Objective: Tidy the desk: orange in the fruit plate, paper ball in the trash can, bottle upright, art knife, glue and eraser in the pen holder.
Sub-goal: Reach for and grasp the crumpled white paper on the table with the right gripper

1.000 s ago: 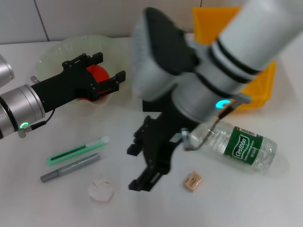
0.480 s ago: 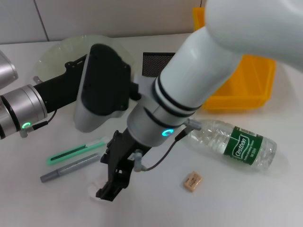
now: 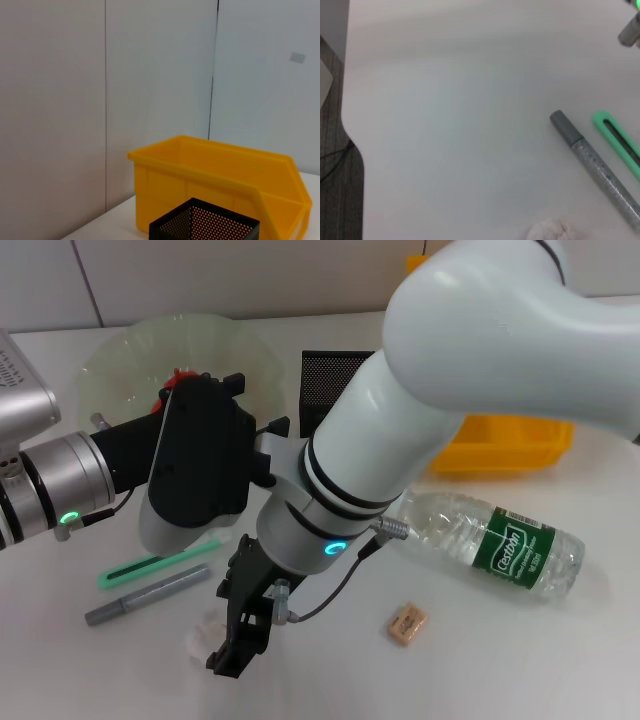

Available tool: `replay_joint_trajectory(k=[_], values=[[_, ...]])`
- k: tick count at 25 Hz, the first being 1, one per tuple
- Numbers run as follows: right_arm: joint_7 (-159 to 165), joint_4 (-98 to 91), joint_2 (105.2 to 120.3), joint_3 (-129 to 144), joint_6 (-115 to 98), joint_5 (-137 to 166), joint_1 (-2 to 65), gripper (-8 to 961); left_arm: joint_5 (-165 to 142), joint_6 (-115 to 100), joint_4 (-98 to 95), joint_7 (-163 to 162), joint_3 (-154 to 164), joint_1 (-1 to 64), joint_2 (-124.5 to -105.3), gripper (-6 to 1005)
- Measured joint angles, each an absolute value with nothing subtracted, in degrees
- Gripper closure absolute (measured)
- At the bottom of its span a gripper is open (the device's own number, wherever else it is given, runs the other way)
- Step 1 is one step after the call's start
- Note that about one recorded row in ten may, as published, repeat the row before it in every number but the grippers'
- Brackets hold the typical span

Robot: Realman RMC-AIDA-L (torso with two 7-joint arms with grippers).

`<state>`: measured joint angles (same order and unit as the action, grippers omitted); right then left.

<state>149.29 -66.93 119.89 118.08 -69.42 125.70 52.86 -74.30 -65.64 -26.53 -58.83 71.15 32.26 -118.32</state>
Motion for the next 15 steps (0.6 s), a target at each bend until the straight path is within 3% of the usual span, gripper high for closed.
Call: replay_joint_trajectory(k=[15], values=[[151.0,-63.2,119.88,122.1,-64.4,123.8,55.4,223,-74.3,-65.8,-26.5,-58.9,71.4,32.3,-118.46,164]])
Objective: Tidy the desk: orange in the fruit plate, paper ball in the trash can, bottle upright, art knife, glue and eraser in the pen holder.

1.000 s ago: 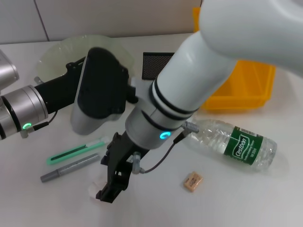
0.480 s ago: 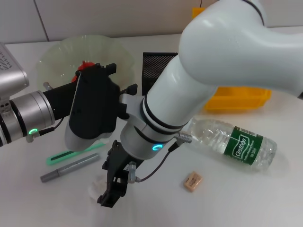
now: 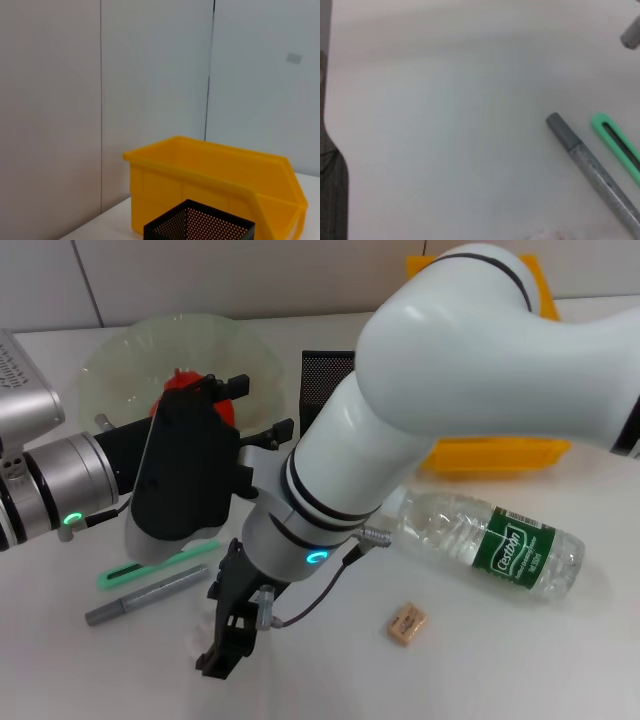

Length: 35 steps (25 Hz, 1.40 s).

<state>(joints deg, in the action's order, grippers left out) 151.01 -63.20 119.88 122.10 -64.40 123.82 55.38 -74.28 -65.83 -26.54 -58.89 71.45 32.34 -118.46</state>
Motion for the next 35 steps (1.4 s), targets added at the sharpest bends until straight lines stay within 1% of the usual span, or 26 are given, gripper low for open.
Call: replay_joint_trajectory(k=[10,27,32,35], values=[[151.2,-58.5,119.88,126.0,-60.2,119.3,58.3,259,-74.3,-66.2,-26.5,-58.9,71.6,32.3,-118.48,165],[151.3,-55.8,119.88,127.4,-59.4,119.2,60.5,321,-74.3,-66.2,-26.5,-58.9,72.0,32.4,-118.47,165],[151.2,-57.5,119.87,124.7,-60.1,119.5,59.3,537,-74.3,-66.2,-26.5,-58.9,72.0,32.4,-118.47,165],[150.0,-60.2,119.65,118.7,-65.0,119.6,57.4,566,-74.3,-66.2,-26.5,-58.9,72.0,32.4,-118.47,165]])
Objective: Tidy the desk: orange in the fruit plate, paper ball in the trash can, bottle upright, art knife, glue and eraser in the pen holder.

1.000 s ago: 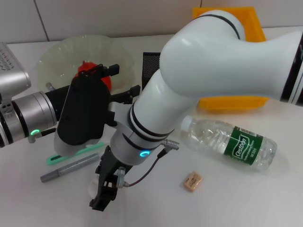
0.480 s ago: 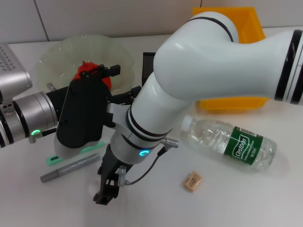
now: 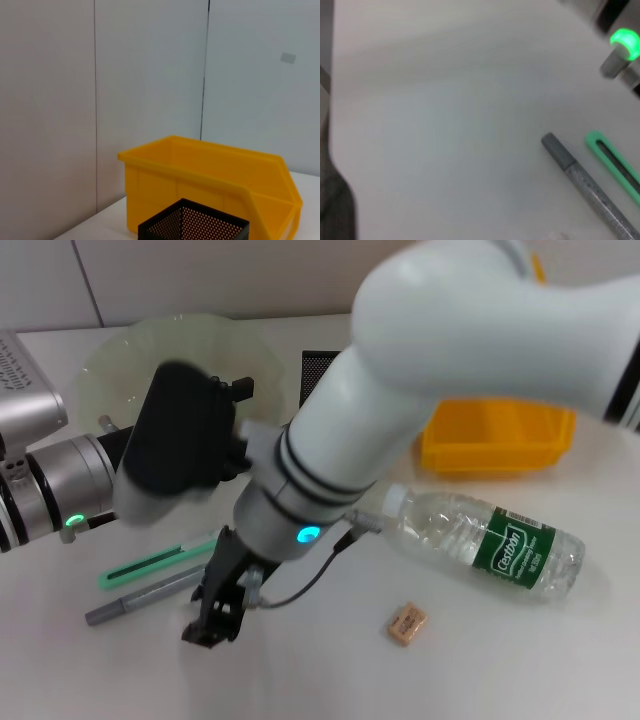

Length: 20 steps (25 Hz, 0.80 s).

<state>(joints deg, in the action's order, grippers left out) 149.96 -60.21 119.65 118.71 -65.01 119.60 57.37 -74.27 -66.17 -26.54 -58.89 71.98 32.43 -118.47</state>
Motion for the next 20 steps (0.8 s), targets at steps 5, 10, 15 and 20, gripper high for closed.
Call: replay_joint_trajectory(k=[5,10,15,20], values=[[145.8,-67.8,119.28,101.5,-80.3,121.7,51.8,600,-74.3,-66.2,-26.6,-58.9,72.0,32.0,-118.36,166],[143.1,-81.0,119.18,90.3,-90.5,124.0,43.6,608,-74.3,-66.2,-26.6,-58.9,71.9,31.6,-118.22,166],[140.3,-91.7,119.17,79.0,-93.5,124.0,36.1,607,-74.3,-66.3,-26.5,-59.3,71.9,31.4,-118.22,166],[137.9,-95.5,119.21,70.3,-92.7,124.2,31.6,608,-74.2,-69.1,-26.5,-59.3,72.9,30.9,-118.34,166]])
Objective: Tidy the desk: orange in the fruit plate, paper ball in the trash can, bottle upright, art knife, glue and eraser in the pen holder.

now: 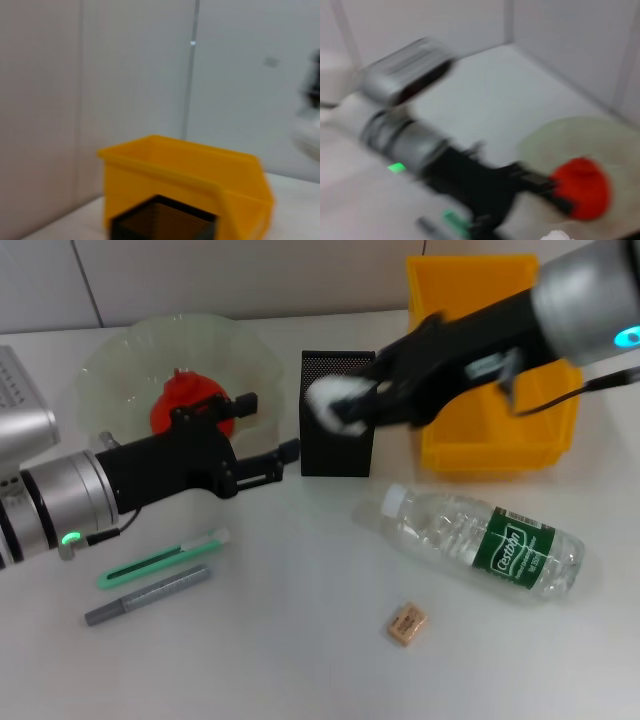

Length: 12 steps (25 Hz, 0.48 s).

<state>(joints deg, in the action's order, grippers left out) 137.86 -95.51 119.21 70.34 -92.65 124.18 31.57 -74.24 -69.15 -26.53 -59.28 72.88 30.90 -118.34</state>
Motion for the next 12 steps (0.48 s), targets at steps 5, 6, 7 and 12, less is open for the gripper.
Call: replay_joint_trajectory(k=[5,6,7,12], values=[[133.3,-94.5,119.26,63.4,-86.2,126.7,27.6,609,-74.3,-74.3,-27.2,-58.4,75.7,29.0,-118.2,166],[133.3,-94.5,119.26,63.4,-86.2,126.7,27.6,610,-74.3,-75.6,-27.6,-58.1,76.5,28.3,-118.15,166],[132.9,-93.9,119.23,62.9,-85.2,127.5,27.4,610,-74.3,-76.8,-28.2,-57.9,77.2,27.5,-118.13,166],[130.6,-90.9,119.2,61.0,-79.5,132.0,27.2,594,-75.5,-79.6,-30.3,-57.8,78.0,24.9,-118.28,166]])
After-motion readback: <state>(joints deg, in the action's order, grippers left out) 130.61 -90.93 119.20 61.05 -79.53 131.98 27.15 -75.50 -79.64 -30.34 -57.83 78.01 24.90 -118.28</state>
